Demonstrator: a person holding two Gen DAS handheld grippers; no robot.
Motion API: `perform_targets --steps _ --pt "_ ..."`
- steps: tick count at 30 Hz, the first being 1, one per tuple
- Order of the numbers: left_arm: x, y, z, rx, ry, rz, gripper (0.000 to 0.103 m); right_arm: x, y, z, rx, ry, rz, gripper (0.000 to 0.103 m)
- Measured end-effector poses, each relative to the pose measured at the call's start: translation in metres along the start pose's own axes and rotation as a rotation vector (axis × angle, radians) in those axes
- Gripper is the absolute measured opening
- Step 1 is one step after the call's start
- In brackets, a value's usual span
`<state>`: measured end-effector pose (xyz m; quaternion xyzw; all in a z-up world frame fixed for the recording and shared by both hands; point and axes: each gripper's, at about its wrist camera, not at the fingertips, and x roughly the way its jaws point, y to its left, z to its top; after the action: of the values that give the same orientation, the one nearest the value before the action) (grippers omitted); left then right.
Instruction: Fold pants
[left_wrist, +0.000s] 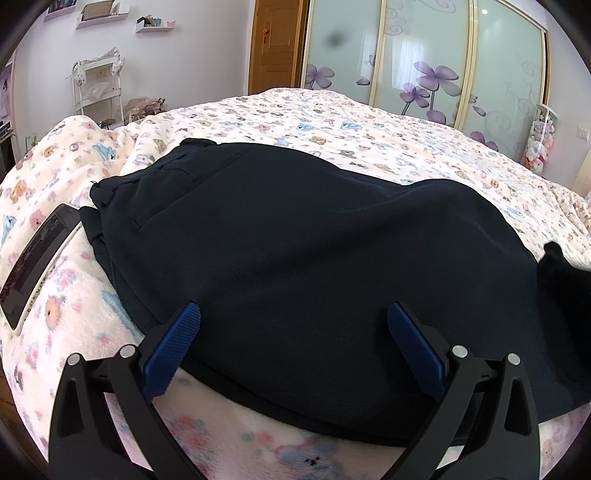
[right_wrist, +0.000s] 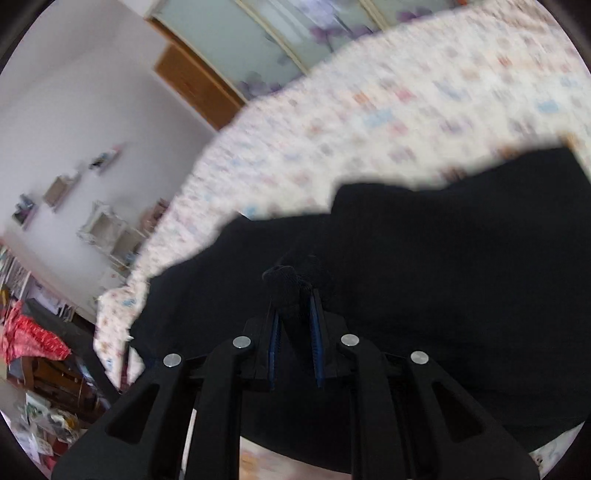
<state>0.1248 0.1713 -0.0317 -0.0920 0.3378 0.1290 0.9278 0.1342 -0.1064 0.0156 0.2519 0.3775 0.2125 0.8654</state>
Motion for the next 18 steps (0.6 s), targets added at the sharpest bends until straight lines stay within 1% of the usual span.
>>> perform_targets --steps 2,3,4,6,8,10,11,12,13,14,15,16,18 --pt "0.000 0.000 0.000 0.000 0.000 0.000 0.101 -0.002 0.017 0.002 -0.060 -0.007 0.027 0.015" --pt "0.000 0.000 0.000 0.000 0.000 -0.001 0.101 0.006 0.026 -0.001 -0.096 0.013 0.023 0.015" --pt "0.000 0.000 0.000 0.000 0.000 -0.002 0.101 0.016 0.032 -0.009 -0.145 0.059 0.004 0.015" --pt "0.000 0.001 0.000 -0.003 -0.001 -0.005 0.101 0.038 0.033 -0.023 -0.189 0.139 -0.041 0.015" --pt "0.000 0.001 -0.001 -0.006 -0.003 -0.008 0.101 0.059 0.025 -0.040 -0.220 0.230 -0.103 0.017" --pt "-0.001 0.002 -0.001 -0.008 -0.004 -0.010 0.101 0.058 0.025 -0.044 -0.238 0.210 -0.095 0.018" --pt "0.000 0.001 0.000 -0.009 -0.004 -0.011 0.101 0.056 0.025 -0.042 -0.240 0.219 -0.085 0.025" --pt "-0.001 0.001 -0.001 -0.008 -0.004 -0.010 0.101 0.055 0.024 -0.039 -0.235 0.233 -0.070 0.036" --pt "-0.001 0.001 -0.001 -0.007 -0.003 -0.009 0.101 0.055 0.024 -0.037 -0.227 0.246 -0.050 0.042" --pt "-0.001 0.002 -0.001 -0.007 -0.003 -0.008 0.101 0.051 0.026 -0.036 -0.212 0.252 -0.017 0.056" --pt "-0.001 0.002 -0.001 -0.008 -0.004 -0.009 0.101 0.047 0.029 -0.037 -0.206 0.247 0.024 0.067" --pt "-0.001 0.001 -0.001 -0.008 -0.004 -0.010 0.101 0.049 0.033 -0.040 -0.221 0.261 0.030 0.070" --pt "-0.001 0.001 -0.001 -0.008 -0.004 -0.010 0.101 0.056 0.036 -0.050 -0.285 0.287 -0.013 0.072"
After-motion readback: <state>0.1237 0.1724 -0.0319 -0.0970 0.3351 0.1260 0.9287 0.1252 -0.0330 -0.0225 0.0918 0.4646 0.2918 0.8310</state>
